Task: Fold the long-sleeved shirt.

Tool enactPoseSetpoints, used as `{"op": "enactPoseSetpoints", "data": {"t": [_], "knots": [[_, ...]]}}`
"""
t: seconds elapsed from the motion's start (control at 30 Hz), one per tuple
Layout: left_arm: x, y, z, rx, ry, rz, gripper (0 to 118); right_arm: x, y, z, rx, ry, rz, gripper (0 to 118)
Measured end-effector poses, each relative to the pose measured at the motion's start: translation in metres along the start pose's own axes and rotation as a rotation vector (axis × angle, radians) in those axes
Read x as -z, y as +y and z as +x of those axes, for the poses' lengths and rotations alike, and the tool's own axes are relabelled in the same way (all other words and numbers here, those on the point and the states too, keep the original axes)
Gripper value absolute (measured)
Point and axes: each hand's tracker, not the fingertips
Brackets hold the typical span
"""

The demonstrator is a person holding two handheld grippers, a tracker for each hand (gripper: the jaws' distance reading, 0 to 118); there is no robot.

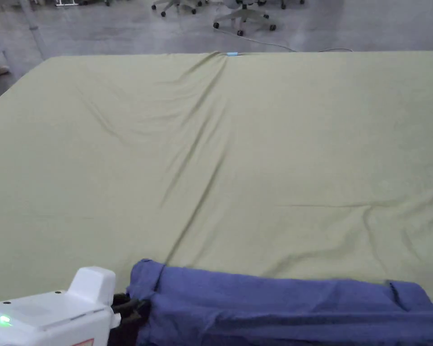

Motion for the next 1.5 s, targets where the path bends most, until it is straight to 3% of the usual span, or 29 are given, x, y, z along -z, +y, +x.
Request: {"op": "enactPoseSetpoints", "data": {"t": [0.13,0.27,0.33,0.4,0.43,0.47,0.5,0.53,0.57,0.6,0.67,0.7,0.73,0.77,0.8,0.83,0.87,0.93,0.97,1.0,1.03,1.07,1.1,1.13,1.2,1.33,1.43,1.5], "knots": [[0.031,-0.020,-0.016,-0.188,0.046,-0.162,12,0.033,-0.036,-0.009,0.053,-0.021,-0.095,7],[0.033,-0.014,-0.018,-0.189,0.043,-0.136,13,0.044,-0.046,-0.012,0.121,-0.036,-0.084,7],[0.036,-0.016,-0.019,-0.234,0.038,-0.145,13,0.048,-0.044,-0.017,0.119,-0.046,-0.095,7],[0.034,-0.016,-0.025,-0.289,0.034,-0.131,26,0.046,-0.042,-0.011,0.130,-0.048,-0.098,9],[0.028,-0.014,-0.025,-0.283,0.078,-0.106,57,0.043,-0.040,-0.010,0.150,-0.036,-0.089,19],[0.014,-0.014,-0.017,-0.276,0.126,-0.074,86,0.036,-0.038,-0.009,0.187,-0.055,-0.073,38],[-0.004,-0.014,-0.016,-0.279,0.122,-0.008,111,0.024,-0.037,-0.005,0.211,-0.107,-0.056,72],[-0.025,-0.015,-0.016,-0.301,0.086,0.092,118,0.011,-0.034,-0.006,0.205,-0.133,-0.004,117],[-0.043,-0.016,-0.015,-0.343,0.059,0.171,118,-0.004,-0.035,-0.008,0.252,-0.109,0.105,118],[-0.063,-0.022,-0.010,-0.401,0.018,0.222,118,-0.019,-0.032,-0.009,0.281,-0.117,0.164,114],[-0.072,-0.032,-0.010,-0.484,-0.024,0.260,118,-0.042,-0.033,-0.013,0.367,-0.008,0.189,112],[-0.073,-0.038,-0.010,-0.525,-0.032,0.245,117,-0.048,-0.033,-0.016,0.396,0.059,0.199,104],[-0.074,-0.041,-0.013,-0.558,-0.047,0.146,106,-0.051,-0.034,-0.019,0.415,0.131,0.219,70],[-0.067,-0.044,-0.015,-0.570,-0.065,0.039,74,-0.054,-0.033,-0.026,0.434,0.174,0.235,25],[-0.060,-0.048,-0.017,-0.582,-0.077,0.016,10,-0.053,-0.033,-0.030,0.449,0.200,0.225,3],[-0.049,-0.054,-0.020,-0.610,-0.092,0.021,0,-0.051,-0.034,-0.034,0.458,0.215,0.209,3],[-0.043,-0.055,-0.018,-0.668,-0.125,0.032,0,-0.051,-0.033,-0.037,0.449,0.228,0.223,3],[-0.035,-0.051,-0.034,-0.715,-0.203,0.039,1,-0.052,-0.029,-0.050,0.396,0.320,0.256,3],[-0.030,-0.049,-0.042,-0.764,-0.260,0.071,13,-0.051,-0.028,-0.052,0.386,0.354,0.258,3],[-0.021,-0.053,-0.064,-0.824,-0.332,0.088,44,-0.049,-0.028,-0.054,0.371,0.389,0.259,3],[-0.010,-0.049,-0.078,-0.864,-0.360,0.067,104,-0.051,-0.024,-0.062,0.360,0.416,0.263,3],[0.001,-0.044,-0.086,-0.882,-0.353,0.050,118,-0.049,-0.024,-0.063,0.349,0.443,0.267,3],[0.014,-0.038,-0.094,-0.886,-0.321,0.029,114,-0.046,-0.023,-0.064,0.326,0.473,0.261,3],[0.019,-0.033,-0.099,-0.922,-0.330,0.123,113,-0.043,-0.022,-0.065,0.303,0.497,0.254,3],[0.041,-0.018,-0.106,-0.882,-0.298,0.079,113,-0.037,-0.021,-0.067,0.262,0.533,0.248,3],[0.097,0.008,-0.085,-0.793,-0.524,-0.178,112,-0.028,-0.021,-0.079,0.245,0.609,0.244,3],[0.115,0.027,-0.058,-0.558,-0.516,-0.205,118,-0.022,-0.024,-0.085,0.257,0.636,0.242,3],[0.123,0.036,-0.044,-0.520,-0.518,-0.226,118,-0.018,-0.027,-0.086,0.257,0.650,0.241,3]]}}
